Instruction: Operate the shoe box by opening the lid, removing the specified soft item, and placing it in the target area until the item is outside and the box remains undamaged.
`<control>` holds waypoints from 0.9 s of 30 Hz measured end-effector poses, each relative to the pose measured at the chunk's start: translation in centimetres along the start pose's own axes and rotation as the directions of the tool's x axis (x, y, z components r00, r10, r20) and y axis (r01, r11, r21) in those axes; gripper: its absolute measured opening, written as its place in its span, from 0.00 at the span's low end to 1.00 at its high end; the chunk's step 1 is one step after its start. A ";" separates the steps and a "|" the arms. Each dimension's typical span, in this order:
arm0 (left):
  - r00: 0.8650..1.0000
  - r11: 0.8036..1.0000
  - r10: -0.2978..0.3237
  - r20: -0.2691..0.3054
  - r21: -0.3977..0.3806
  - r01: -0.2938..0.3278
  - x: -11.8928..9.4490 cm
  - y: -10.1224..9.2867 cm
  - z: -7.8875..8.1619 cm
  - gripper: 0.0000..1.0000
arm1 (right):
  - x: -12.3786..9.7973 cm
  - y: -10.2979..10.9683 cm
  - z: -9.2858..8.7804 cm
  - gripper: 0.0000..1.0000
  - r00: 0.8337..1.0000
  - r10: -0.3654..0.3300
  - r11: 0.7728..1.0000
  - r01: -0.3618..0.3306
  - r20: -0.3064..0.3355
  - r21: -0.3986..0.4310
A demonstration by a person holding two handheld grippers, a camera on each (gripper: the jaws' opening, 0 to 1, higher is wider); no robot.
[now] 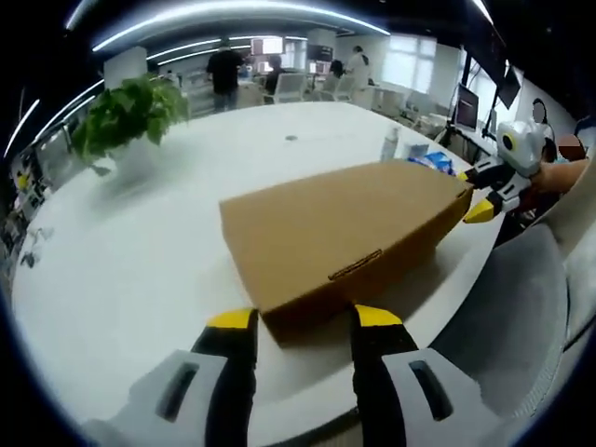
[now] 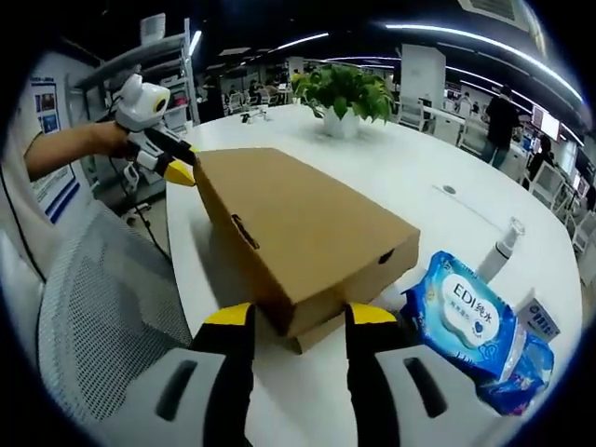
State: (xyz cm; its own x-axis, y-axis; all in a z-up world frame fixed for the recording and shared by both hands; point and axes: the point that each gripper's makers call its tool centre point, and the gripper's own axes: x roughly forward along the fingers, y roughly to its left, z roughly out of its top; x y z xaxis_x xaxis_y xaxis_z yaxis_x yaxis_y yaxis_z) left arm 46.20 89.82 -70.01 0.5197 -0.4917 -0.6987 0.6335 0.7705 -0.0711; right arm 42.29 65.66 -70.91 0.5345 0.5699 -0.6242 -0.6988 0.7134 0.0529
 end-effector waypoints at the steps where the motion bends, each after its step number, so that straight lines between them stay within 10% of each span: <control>1: 1.000 1.000 0.000 -0.002 0.000 0.000 0.1 0.0 -0.1 0.38 | 0.1 0.0 -0.1 0.36 1.000 -0.001 1.000 0.001 -0.001 0.005; 27: 0.999 1.000 0.005 -0.046 -0.027 -0.006 1.9 0.2 -1.8 0.38 | 2.0 -0.1 -1.8 0.35 0.998 -0.016 0.999 0.019 -0.059 0.040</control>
State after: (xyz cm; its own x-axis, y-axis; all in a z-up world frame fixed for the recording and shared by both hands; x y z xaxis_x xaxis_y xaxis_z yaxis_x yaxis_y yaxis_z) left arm 46.28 89.73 -72.59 0.4958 -0.4691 -0.7309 0.6145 0.7841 -0.0864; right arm 42.60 65.95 -73.52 0.5170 0.5332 -0.6696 -0.6692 0.7395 0.0721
